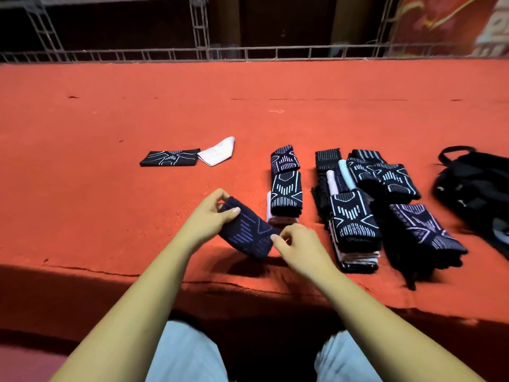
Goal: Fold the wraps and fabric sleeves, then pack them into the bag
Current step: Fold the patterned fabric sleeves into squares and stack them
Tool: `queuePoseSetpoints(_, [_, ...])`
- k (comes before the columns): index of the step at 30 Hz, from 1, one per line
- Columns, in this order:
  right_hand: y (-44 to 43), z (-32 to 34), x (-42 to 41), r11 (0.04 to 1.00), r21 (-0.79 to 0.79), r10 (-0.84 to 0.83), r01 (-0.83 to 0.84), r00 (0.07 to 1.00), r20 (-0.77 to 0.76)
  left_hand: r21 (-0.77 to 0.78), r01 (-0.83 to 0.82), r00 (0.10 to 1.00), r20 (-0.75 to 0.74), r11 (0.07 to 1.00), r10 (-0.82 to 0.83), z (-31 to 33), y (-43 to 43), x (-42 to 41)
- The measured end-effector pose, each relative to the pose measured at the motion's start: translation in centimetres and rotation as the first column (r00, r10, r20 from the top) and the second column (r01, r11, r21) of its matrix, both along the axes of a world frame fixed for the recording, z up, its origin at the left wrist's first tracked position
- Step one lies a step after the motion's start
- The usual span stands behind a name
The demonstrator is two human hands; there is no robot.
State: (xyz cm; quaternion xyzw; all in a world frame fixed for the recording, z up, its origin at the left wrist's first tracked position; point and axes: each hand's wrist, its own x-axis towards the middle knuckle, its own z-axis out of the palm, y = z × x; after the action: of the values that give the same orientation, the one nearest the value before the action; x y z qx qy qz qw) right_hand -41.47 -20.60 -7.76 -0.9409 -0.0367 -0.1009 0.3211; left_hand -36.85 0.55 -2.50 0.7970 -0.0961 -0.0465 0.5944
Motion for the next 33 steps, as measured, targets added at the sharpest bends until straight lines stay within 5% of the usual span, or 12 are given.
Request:
queuePoseSetpoints(4, [-3.5,3.6,-1.1,0.990,0.127,-0.086,0.064,0.981,0.176,0.024,0.131,0.988,0.080,0.991,-0.133,4.1,-2.8,-0.5])
queuePoseSetpoints(12, [-8.1,8.5,-2.6,0.848,0.500,0.174,-0.175,0.984,0.050,0.003,0.427,0.903,0.040,0.904,-0.427,8.7,-10.4,-0.5])
queuePoseSetpoints(17, [-10.6,8.4,-1.0,0.795,0.605,0.003,-0.045,0.998,0.069,-0.171,0.269,0.959,-0.042,0.948,-0.280,8.3,-14.6,1.0])
queuePoseSetpoints(21, [-11.7,8.9,1.5,0.552,0.826,-0.170,0.117,0.985,-0.026,-0.421,0.127,0.956,-0.189,0.898,-0.224,7.1,-17.9,2.4])
queuePoseSetpoints(24, [-11.9,9.5,3.7,0.492,0.855,-0.182,0.162,0.980,-0.081,-0.450,0.087,0.956,-0.214,0.889,-0.203,6.3,-18.6,4.3])
queuePoseSetpoints(28, [-11.2,10.0,7.4,0.620,0.756,-0.107,0.211,0.977,-0.185,-0.395,-0.012,0.979,-0.191,0.919,-0.069,5.7,-17.5,8.1])
queuePoseSetpoints(33, [-8.4,10.0,12.2,0.772,0.597,-0.062,0.218,0.961,-0.270,-0.125,-0.125,0.985,-0.131,0.984,0.108,3.4,-14.3,12.3])
